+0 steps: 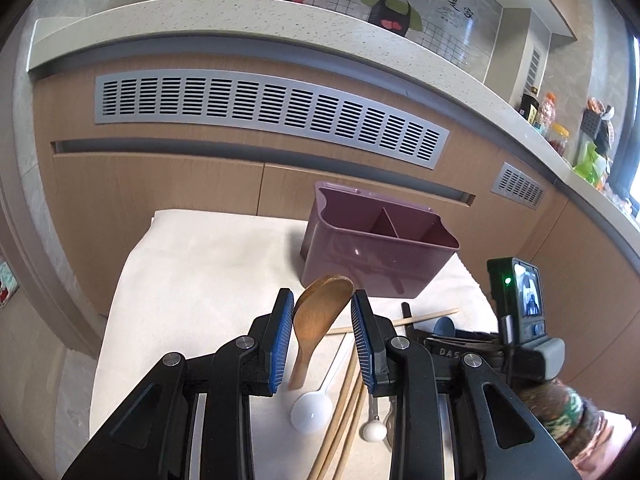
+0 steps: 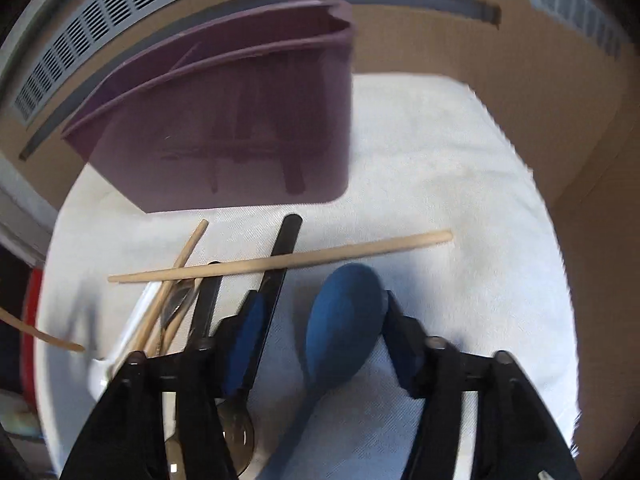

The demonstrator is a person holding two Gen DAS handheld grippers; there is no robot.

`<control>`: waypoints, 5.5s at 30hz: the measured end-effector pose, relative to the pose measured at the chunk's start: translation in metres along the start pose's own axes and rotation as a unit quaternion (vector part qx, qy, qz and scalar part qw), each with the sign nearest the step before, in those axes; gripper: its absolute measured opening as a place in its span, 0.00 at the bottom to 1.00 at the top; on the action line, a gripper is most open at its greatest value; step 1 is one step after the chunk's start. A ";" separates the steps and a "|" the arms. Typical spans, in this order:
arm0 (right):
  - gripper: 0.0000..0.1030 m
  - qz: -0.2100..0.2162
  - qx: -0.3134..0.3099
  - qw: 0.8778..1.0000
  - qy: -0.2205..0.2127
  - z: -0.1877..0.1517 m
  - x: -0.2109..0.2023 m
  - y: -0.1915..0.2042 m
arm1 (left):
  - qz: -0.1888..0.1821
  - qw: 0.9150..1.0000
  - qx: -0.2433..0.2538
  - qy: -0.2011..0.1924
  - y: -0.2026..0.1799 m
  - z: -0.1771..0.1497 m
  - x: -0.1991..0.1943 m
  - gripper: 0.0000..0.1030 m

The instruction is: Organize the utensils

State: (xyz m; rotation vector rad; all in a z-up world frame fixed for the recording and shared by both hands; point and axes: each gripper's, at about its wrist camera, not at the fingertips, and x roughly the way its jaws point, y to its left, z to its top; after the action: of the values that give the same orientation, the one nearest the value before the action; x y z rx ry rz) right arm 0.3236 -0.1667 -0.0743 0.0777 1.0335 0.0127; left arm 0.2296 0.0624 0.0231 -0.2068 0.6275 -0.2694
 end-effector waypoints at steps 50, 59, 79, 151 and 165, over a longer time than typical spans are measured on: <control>0.10 0.088 -0.091 0.955 -0.267 0.007 -0.195 -0.028 | -0.018 0.997 0.050 -0.053 -0.064 0.048 -0.034 0.17; 0.10 0.079 -0.074 0.973 -0.206 -0.002 -0.169 -0.053 | 0.010 0.996 0.070 0.057 -0.044 0.011 0.007 0.20; 0.10 0.059 -0.093 0.980 -0.168 -0.038 -0.137 -0.059 | -0.006 0.981 0.076 0.180 -0.025 -0.088 0.037 0.39; 0.10 0.085 -0.113 0.970 -0.200 -0.089 -0.202 -0.070 | -0.067 0.989 0.095 0.089 -0.114 -0.072 -0.013 0.30; 0.10 0.075 -0.124 0.954 -0.262 -0.056 -0.241 -0.051 | -0.059 0.991 0.117 -0.032 -0.126 0.003 -0.061 0.30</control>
State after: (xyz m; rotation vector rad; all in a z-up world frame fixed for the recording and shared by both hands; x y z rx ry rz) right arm 0.1512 -0.2252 0.1000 -0.0681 0.4856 0.2482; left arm 0.1608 -0.0372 0.0929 -0.0257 0.5166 -0.4460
